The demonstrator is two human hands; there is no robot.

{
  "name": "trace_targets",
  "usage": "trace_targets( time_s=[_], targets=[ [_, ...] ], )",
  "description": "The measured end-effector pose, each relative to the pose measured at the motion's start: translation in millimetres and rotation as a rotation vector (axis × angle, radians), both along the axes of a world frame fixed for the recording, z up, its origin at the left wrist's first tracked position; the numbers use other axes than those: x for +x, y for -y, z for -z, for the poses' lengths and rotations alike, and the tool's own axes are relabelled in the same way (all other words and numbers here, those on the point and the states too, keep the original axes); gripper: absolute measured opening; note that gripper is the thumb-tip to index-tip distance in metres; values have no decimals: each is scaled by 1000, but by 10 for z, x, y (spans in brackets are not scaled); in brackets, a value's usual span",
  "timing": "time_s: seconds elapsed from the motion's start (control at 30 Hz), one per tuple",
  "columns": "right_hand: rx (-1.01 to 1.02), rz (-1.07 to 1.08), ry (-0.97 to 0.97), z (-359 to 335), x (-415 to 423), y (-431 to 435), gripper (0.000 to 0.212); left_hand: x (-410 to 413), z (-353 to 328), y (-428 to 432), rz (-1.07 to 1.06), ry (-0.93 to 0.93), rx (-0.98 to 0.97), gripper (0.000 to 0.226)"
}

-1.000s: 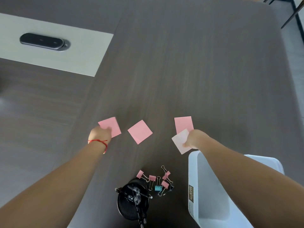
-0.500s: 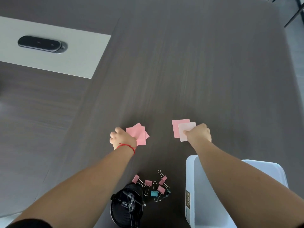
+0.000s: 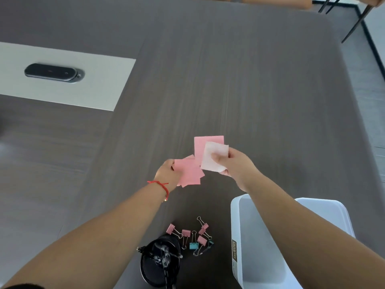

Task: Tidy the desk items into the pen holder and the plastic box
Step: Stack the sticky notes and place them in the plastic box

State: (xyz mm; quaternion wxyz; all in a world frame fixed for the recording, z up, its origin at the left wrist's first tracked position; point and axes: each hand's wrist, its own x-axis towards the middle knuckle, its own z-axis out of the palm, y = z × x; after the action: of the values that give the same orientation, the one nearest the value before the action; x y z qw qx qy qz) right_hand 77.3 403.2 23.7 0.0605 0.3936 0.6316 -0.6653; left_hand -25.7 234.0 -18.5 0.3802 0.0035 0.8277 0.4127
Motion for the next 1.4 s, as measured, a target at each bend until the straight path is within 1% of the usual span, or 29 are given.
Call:
trace_targets(
  time_s=[0.03, 0.07, 0.13, 0.2, 0.27, 0.3, 0.33, 0.37, 0.4, 0.43, 0.5, 0.53, 0.6, 0.67, 0.73, 0.8, 0.87, 0.97, 1.0, 1.07, 1.13, 1.17, 1.23, 1.3, 1.33, 1.37, 1.4],
  targets=[
    [-57, -79, -39, -124, 75, 55, 24, 49, -80, -54, 12, 63, 104, 22],
    [-30, -143, -26, -177, 145, 103, 23, 114, -203, -116, 10, 149, 229, 28],
    [153, -185, 43, -193, 289, 176, 17, 225, -338, -214, 17, 318, 396, 38],
    [336, -126, 69, -192, 451, 234, 14, 372, -416, -307, 65, 421, 448, 35],
    [511, -32, 99, -137, 652, 226, 25, 517, -489, -381, 107, 479, 462, 32],
    [554, 16, 121, -107, 769, 217, 34, 588, -502, -414, 127, 495, 445, 31],
    [524, 67, 134, -93, 890, 210, 43, 652, -486, -443, 147, 513, 424, 31],
    [438, 117, 125, -97, 1006, 202, 50, 723, -480, -476, 172, 527, 400, 31],
    [338, 153, 116, -82, 1120, 192, 51, 811, -477, -513, 189, 540, 383, 31],
    [273, 170, 113, -91, 1235, 186, 44, 903, -476, -552, 200, 550, 359, 29],
    [254, 172, 142, -102, 1457, 167, 22, 1093, -448, -631, 224, 553, 284, 26],
    [271, 177, 163, -77, 1561, 153, 14, 1192, -443, -670, 249, 565, 250, 33],
    [308, 196, 238, 21, 1745, 147, 14, 1377, -410, -751, 297, 580, 189, 48],
    [301, 226, 343, 144, 1856, 174, 10, 1530, -372, -802, 342, 557, 161, 45],
    [275, 227, 417, 301, 1892, 209, 16, 1624, -355, -844, 365, 509, 149, 29],
    [217, 267, 443, 397, 1853, 230, 21, 1649, -298, -890, 382, 433, 125, 22],
    [208, 253, 415, 530, 1780, 211, 25, 1635, -301, -918, 366, 383, 123, 18],
    [220, 178, 470, 647, 1648, 158, 33, 1552, -318, -917, 234, 457, 209, 20],
    [225, 143, 473, 661, 1617, 151, 35, 1515, -313, -896, 203, 475, 234, 25],
    [253, 114, 449, 653, 1577, 140, 35, 1431, -371, -841, 136, 475, 251, 40],
    [287, 95, 435, 615, 1580, 151, 40, 1309, -440, -781, 52, 440, 280, 35],
    [337, 60, 445, 608, 1597, 165, 48, 1223, -440, -736, 27, 408, 275, 31],
    [493, -99, 536, 580, 1637, 199, 65, 1056, -462, -619, 25, 317, 207, 25],
    [646, -259, 609, 476, 1647, 251, 75, 887, -398, -457, 129, 210, 56, 15],
    [708, -291, 607, 389, 1636, 284, 76, 817, -373, -370, 232, 164, -34, 14],
    [773, -280, 557, 265, 1619, 328, 73, 755, -318, -280, 372, 108, -132, 18],
    [833, -238, 452, 143, 1598, 388, 67, 689, -258, -187, 574, 15, -256, 25]
  ],
)
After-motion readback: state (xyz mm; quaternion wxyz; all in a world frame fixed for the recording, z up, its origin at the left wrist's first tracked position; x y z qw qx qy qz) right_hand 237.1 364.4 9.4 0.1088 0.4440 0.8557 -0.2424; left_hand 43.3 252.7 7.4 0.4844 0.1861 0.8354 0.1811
